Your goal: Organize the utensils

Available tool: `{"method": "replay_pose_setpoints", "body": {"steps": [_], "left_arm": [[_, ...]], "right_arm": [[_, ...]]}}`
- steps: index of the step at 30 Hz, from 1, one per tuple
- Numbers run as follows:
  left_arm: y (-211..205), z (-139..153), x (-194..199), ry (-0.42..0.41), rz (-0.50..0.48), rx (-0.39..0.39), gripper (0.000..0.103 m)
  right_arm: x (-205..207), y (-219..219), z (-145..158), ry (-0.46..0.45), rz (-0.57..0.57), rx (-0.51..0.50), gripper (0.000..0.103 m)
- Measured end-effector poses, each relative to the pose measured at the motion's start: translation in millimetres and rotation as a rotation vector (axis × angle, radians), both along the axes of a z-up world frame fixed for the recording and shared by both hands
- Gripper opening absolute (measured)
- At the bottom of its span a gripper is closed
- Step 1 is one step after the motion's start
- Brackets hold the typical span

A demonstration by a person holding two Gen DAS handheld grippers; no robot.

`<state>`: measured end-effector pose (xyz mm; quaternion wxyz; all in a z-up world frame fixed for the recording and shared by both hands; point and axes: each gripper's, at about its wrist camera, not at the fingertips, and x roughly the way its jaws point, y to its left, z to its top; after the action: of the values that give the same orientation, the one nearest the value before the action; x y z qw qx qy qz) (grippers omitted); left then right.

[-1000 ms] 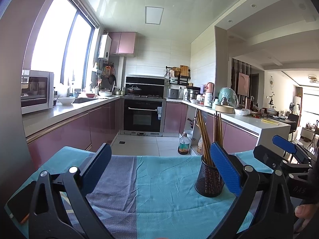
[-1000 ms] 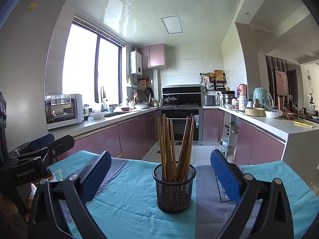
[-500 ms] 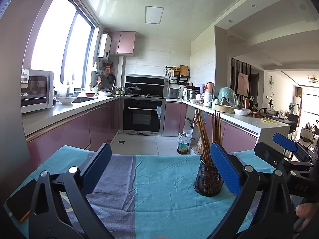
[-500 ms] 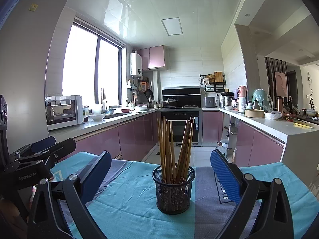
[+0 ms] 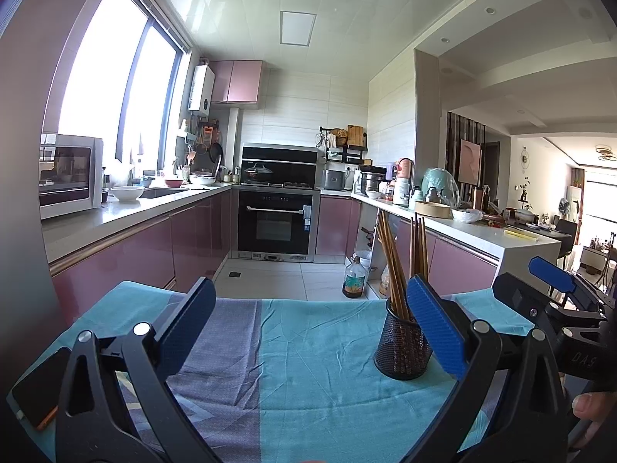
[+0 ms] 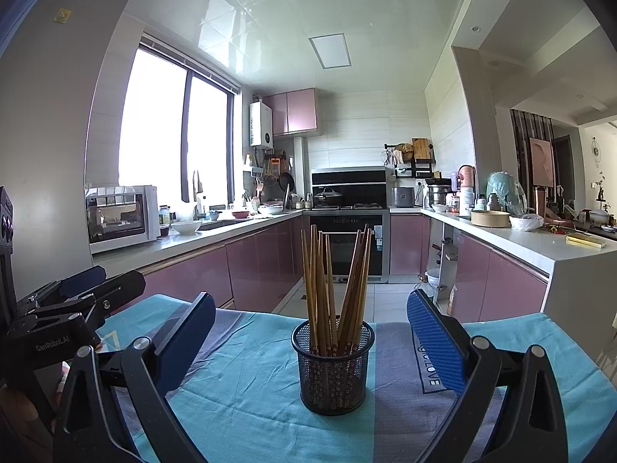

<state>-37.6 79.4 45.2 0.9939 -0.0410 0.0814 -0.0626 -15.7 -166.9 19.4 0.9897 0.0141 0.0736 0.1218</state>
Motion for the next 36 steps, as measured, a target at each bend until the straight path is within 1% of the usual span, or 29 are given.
{"method": "replay_pose_setpoints", "body": {"steps": [31, 36], "left_arm": [[-2.7, -1.8, -1.2, 0.004, -0.004, -0.002, 0.098], [-5.2, -4.2, -0.2, 0.012, -0.006, -0.003, 0.098]], "right_arm": [[1.3, 0.1, -0.2, 0.002, -0.002, -0.006, 0.096], [2.7, 1.4, -2.8, 0.014, -0.007, -0.009, 0.096]]}}
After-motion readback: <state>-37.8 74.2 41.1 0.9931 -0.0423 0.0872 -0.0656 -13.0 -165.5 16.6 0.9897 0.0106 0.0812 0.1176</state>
